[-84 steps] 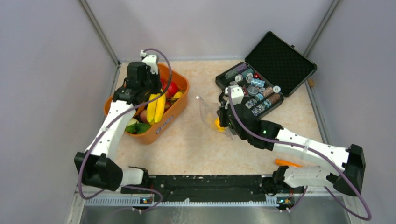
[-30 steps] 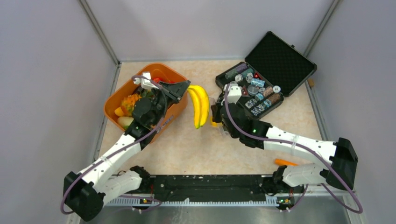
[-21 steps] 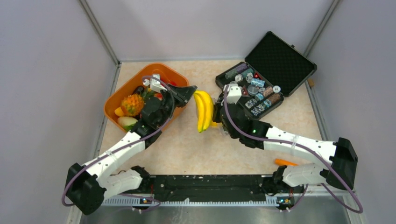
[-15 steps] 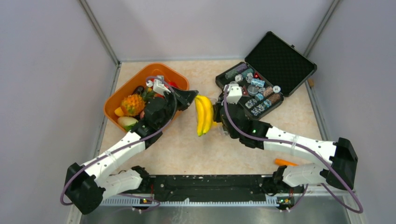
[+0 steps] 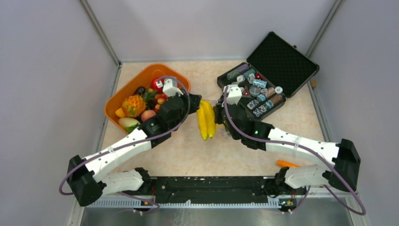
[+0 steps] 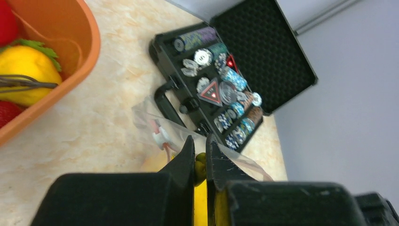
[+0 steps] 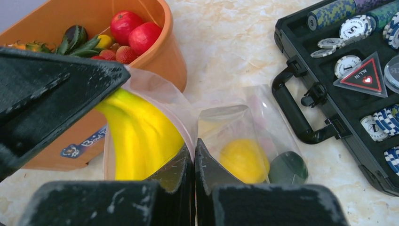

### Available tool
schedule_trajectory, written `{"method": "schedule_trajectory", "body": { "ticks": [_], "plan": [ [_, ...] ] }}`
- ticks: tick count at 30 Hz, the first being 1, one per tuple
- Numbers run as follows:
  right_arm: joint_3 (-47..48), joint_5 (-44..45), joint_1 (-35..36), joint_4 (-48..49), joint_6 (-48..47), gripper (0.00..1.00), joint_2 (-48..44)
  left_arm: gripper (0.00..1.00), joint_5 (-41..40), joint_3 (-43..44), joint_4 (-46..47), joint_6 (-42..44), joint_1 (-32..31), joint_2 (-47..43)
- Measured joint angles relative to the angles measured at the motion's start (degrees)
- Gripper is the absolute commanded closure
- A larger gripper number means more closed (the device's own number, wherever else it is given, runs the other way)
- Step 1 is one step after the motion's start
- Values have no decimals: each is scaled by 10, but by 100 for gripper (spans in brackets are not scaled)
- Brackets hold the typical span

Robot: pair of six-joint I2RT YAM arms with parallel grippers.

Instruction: Place the food in the zip-top bag and seal the zipper

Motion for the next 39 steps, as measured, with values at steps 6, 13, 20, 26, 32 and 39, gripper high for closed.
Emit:
{"method": "schedule_trajectory", "body": {
  "ticks": [6,13,20,26,32,39],
  "plan": [
    [7,-4,9,-4,-3,100,0,100,-93,50,-23,16,-22,52],
    [8,-21,13,-4,-3,100,1,100,-151,41,-2,4,-32,61],
    [24,-49,13,-12,-2,100,10,100,-199,20,25,8,-34,38],
    [32,-90,13,-20,-1,100,11,100,-216,14,60,28,-34,38],
    [41,-93,13,-31,-2,100,11,41,-182,11,78,56,-33,38],
    [50,-99,-18,-50,-3,100,11,7,-122,18,71,113,-34,38]
  ]
}}
